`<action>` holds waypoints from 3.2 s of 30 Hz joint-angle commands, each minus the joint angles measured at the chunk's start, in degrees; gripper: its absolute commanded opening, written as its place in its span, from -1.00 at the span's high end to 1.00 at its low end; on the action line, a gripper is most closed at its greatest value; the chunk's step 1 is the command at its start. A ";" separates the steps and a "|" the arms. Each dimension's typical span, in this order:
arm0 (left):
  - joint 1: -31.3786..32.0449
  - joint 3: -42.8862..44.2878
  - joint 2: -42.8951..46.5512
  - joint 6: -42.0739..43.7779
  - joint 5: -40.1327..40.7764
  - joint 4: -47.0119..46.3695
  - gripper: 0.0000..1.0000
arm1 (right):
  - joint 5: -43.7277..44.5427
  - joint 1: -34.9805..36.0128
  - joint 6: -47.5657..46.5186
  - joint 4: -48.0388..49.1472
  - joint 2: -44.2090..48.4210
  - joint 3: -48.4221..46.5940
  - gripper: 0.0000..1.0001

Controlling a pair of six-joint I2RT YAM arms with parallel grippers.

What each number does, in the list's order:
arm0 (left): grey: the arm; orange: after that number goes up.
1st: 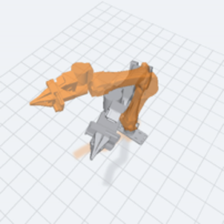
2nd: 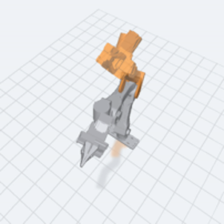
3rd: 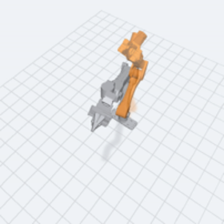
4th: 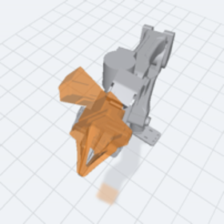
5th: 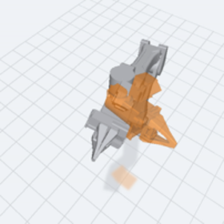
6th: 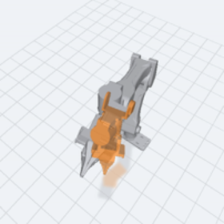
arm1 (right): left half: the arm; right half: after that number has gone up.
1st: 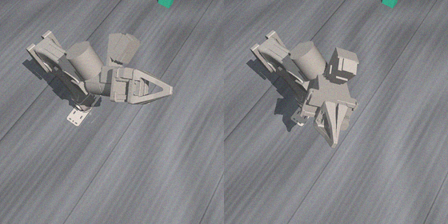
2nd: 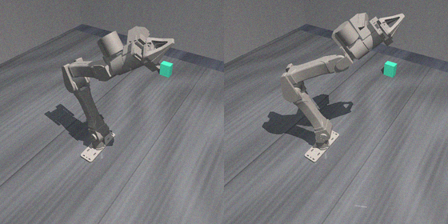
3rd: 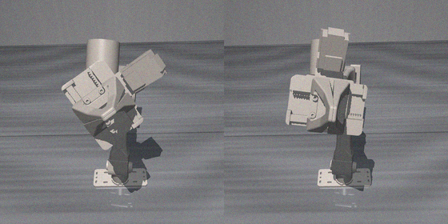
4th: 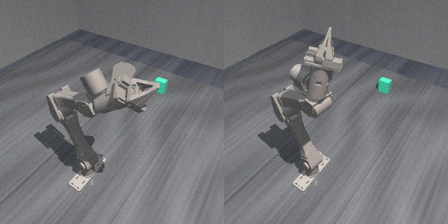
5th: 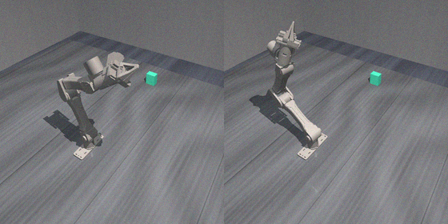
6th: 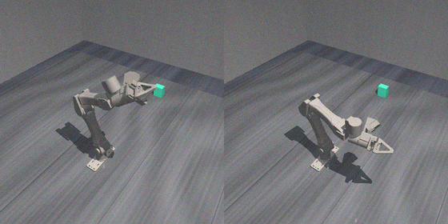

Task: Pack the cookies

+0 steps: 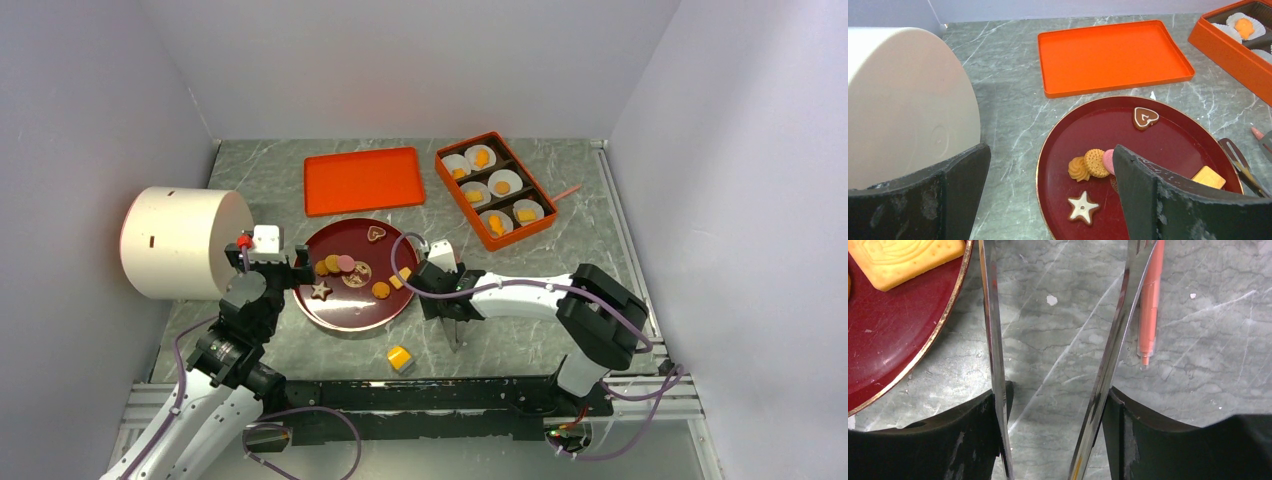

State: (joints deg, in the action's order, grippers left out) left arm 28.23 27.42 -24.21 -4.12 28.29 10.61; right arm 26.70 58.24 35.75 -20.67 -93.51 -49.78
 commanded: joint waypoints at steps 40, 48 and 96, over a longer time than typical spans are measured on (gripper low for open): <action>0.24 0.88 0.01 -0.63 0.28 -0.95 -0.93 | 0.24 0.43 1.23 -5.14 6.65 0.73 -0.68; 0.25 1.27 -1.29 -0.70 -0.35 -0.66 -0.93 | 2.30 -1.02 -4.31 -8.10 11.50 -4.17 -0.84; 0.20 1.63 -4.59 -0.28 -1.31 -0.61 -0.93 | -28.36 -29.26 -7.94 -5.73 15.30 -0.62 -0.99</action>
State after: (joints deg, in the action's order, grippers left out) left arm 28.23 27.44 -28.45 -4.10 27.64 11.84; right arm -0.30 26.81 21.21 -23.97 -83.40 -53.69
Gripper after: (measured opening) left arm 0.964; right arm 0.997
